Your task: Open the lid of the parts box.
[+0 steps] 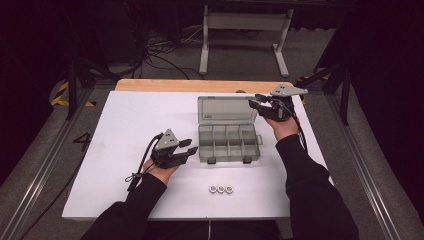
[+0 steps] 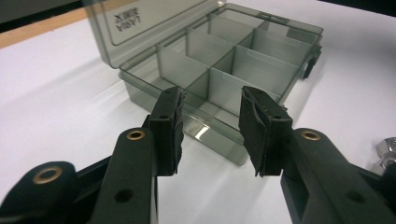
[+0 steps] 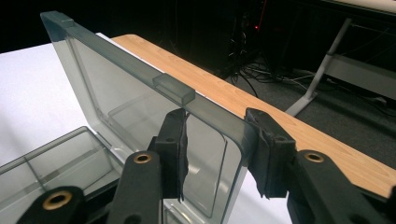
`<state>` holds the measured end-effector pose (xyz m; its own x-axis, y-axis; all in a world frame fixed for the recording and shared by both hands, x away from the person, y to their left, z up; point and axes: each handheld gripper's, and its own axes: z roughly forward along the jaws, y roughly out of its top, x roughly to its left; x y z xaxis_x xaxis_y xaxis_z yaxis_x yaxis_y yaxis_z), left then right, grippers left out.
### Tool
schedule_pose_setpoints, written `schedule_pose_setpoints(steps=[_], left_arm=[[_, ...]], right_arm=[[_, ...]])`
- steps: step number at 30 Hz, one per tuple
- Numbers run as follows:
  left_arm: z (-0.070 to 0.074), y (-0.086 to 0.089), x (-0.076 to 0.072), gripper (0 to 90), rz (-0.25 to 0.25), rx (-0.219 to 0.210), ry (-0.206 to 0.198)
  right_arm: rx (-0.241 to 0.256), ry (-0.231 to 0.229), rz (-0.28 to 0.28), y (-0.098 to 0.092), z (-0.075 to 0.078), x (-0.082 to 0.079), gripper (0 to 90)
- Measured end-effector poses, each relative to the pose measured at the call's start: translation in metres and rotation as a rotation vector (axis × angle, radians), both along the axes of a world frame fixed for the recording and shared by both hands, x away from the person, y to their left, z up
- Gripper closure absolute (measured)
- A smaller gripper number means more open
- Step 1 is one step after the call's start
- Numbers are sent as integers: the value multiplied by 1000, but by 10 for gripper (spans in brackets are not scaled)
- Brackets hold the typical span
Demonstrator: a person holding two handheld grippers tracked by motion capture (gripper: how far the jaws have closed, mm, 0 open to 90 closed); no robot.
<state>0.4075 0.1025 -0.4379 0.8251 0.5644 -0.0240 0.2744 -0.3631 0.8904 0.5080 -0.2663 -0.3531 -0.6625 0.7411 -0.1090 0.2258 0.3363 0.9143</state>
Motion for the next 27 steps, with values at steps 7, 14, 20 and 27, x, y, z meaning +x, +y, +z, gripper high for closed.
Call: schedule_pose_setpoints(steps=[7,14,20,27], left_arm=[[-2,-4,-1,601,-13,13,2],[-3,-1,-2,592,-3,10,6],[-4,0,-2,580,3,9,9],[-9,-6,-1,597,-20,10,31]], right_arm=[[19,-12,-11,0,-4,8,600],[17,-4,-28,3,-6,18,568],[28,13,-38,4,-10,25,534],[29,45,-43,5,-20,34,524]])
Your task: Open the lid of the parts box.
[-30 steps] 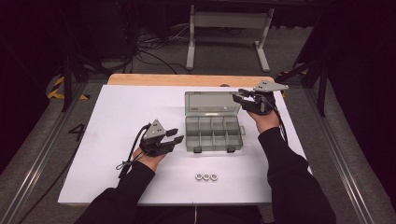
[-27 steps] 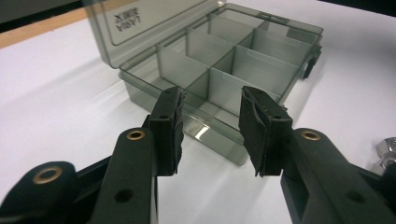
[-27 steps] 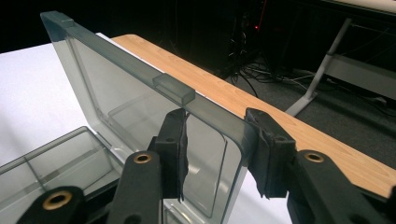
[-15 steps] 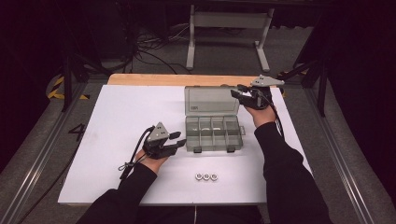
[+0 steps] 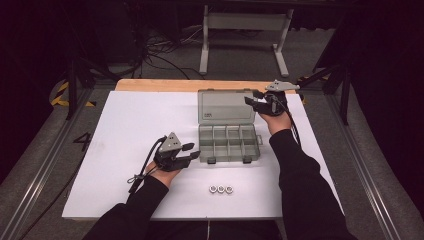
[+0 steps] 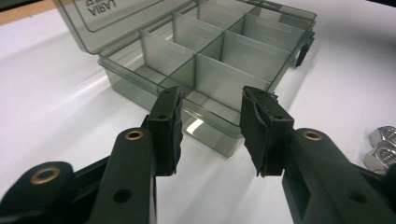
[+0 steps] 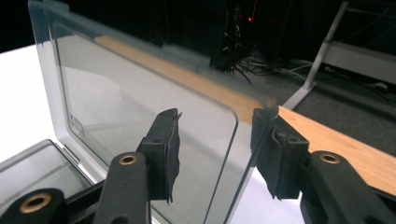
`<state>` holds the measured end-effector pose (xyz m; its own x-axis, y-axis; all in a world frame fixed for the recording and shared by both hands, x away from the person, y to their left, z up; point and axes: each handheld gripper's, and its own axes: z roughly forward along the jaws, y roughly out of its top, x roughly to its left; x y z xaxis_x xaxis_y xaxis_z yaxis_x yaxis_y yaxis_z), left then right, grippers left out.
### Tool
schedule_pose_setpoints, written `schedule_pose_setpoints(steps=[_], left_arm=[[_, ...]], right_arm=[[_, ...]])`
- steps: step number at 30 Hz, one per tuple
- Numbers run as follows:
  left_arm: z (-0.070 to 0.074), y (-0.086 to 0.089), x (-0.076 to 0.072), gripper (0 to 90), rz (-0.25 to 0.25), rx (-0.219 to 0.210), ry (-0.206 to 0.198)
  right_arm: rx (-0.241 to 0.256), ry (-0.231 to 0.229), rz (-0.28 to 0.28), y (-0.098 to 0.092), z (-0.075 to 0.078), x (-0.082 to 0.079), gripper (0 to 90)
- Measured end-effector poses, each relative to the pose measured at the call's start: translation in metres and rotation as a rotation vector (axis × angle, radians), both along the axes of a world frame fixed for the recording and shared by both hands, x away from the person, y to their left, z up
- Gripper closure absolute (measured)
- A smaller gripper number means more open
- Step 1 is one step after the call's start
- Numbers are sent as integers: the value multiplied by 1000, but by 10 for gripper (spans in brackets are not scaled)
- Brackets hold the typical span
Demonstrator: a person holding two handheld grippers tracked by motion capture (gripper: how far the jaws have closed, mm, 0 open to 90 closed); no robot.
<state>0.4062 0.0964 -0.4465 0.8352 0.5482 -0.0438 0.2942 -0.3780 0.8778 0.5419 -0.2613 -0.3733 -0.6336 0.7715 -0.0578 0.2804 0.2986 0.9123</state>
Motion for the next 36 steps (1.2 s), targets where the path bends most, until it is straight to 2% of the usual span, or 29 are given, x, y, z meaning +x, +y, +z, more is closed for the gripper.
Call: schedule_pose_setpoints(steps=[4,6,10,14,26,32,36], left_arm=[[-2,-5,0,638,-7,-16,1],[-2,-8,0,694,-21,-23,1],[-5,-18,1,747,-43,-6,-8],[-6,-21,2,773,-39,0,-10],[-7,-22,2,807,-35,5,-9],[-7,-22,2,808,-34,14,-15],[-6,-22,2,811,-34,17,-18]], right_arm=[[0,16,-4,-1,-4,3,526],[3,22,-6,-1,-6,4,526],[4,32,-14,0,-10,7,525],[2,39,-17,-1,-12,8,524],[11,80,-36,-1,-22,15,520],[14,132,-48,-1,-32,18,506],[20,144,-50,-1,-35,20,501]])
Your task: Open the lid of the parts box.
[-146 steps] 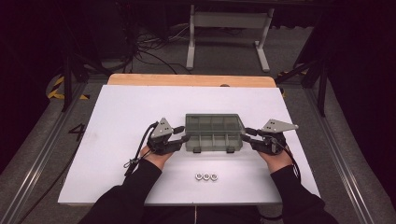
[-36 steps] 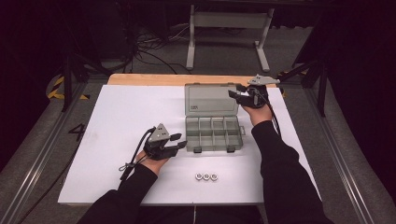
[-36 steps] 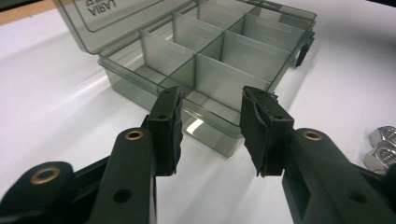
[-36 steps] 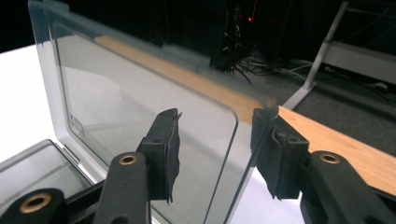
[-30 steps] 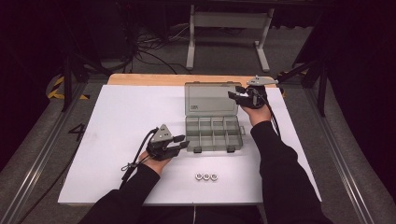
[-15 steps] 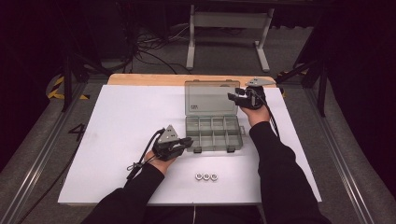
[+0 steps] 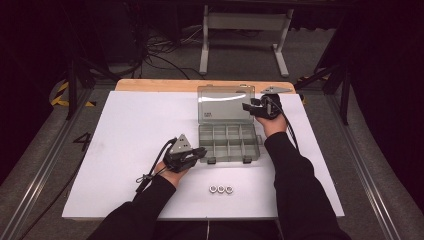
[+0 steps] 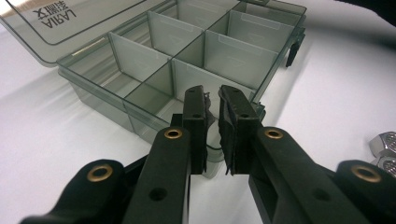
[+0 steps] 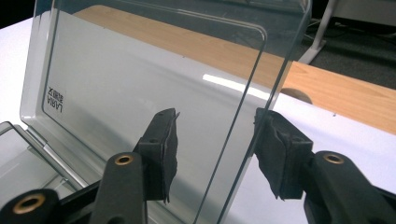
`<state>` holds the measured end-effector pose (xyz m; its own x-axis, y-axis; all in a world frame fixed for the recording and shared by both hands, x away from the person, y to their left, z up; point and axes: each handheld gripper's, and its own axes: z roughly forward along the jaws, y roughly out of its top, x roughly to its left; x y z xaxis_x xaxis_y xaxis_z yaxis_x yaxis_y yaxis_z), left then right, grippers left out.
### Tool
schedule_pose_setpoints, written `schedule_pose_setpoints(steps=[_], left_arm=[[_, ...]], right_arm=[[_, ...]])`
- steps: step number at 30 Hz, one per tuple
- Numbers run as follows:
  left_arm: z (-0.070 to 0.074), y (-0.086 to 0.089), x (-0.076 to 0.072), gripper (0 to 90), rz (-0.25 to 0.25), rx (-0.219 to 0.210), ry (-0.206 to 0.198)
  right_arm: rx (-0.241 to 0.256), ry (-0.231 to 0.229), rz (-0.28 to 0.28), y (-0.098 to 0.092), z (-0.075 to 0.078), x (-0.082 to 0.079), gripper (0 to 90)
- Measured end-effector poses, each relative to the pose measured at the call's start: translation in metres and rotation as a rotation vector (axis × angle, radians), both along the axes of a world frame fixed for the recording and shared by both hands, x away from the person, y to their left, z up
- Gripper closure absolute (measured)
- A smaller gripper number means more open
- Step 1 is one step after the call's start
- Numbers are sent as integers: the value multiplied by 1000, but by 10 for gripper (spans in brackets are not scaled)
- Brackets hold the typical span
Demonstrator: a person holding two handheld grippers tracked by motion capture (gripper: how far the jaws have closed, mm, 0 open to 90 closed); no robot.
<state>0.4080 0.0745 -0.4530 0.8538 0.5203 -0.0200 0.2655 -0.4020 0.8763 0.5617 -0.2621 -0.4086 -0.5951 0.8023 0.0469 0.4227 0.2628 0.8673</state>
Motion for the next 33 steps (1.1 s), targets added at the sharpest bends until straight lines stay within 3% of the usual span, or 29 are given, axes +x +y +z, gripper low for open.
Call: schedule_pose_setpoints(steps=[8,16,22,27,33], left_arm=[[0,0,0,811,-2,0,2],[0,1,0,810,-4,0,1],[0,1,0,810,-4,1,2],[0,1,1,809,-7,0,3],[0,1,1,807,-10,0,5]], right_arm=[[18,40,-17,0,-8,3,484],[-5,87,-36,0,-16,7,470],[28,132,-42,-3,-22,9,464],[-53,140,-50,-1,-25,9,475],[-63,135,-45,0,-22,6,460]])
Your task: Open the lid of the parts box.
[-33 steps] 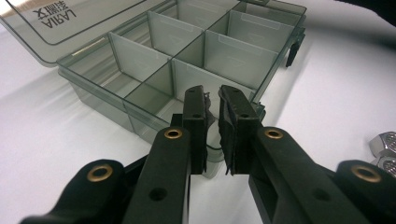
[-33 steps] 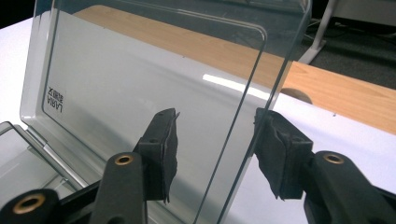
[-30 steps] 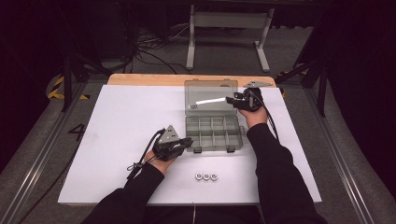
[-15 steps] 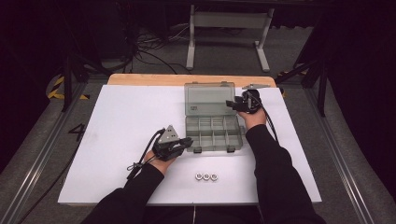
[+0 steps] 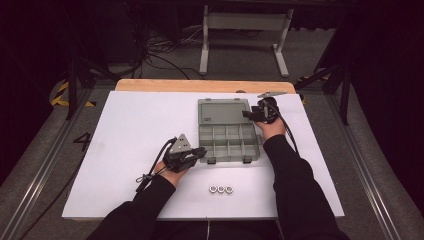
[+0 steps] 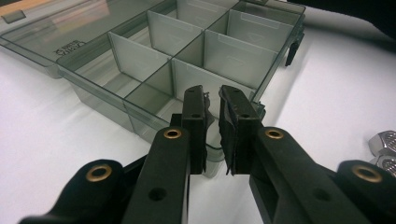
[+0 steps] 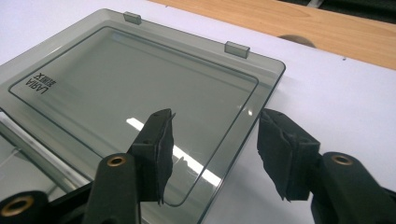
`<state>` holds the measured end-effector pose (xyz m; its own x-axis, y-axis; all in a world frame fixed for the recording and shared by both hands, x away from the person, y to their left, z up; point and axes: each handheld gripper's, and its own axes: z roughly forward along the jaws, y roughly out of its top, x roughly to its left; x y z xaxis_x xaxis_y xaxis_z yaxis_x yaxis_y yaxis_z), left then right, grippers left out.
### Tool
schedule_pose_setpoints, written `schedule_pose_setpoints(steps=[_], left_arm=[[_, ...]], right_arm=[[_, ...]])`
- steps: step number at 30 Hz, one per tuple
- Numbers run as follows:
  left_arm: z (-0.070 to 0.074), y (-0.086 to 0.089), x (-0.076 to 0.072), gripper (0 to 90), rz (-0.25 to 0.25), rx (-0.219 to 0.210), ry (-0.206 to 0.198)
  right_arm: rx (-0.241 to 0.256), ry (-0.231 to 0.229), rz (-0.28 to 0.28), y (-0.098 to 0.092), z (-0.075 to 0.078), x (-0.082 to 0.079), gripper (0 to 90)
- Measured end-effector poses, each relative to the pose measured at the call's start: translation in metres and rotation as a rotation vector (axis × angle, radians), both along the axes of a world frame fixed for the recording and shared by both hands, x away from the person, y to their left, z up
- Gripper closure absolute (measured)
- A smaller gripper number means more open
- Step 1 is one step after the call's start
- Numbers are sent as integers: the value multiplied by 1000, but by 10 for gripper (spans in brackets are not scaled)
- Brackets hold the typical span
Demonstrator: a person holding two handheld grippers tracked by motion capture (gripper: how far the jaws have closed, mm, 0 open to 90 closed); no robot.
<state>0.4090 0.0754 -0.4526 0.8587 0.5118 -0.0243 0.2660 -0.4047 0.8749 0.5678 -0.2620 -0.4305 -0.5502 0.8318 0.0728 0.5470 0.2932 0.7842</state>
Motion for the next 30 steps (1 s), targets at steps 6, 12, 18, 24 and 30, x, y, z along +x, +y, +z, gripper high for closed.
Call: schedule_pose_setpoints(steps=[6,12,18,24,30], left_arm=[[2,1,0,750,3,1,0],[11,9,-2,808,17,30,-10],[16,26,5,805,50,14,0],[19,34,3,779,48,17,4],[17,46,5,748,61,26,25]], right_arm=[[-15,-27,27,-2,15,-13,456],[0,-55,65,-9,30,-40,476],[-40,-66,102,-19,36,-77,567],[-52,-56,130,-25,35,-102,669],[-83,-43,157,-28,28,-128,796]])
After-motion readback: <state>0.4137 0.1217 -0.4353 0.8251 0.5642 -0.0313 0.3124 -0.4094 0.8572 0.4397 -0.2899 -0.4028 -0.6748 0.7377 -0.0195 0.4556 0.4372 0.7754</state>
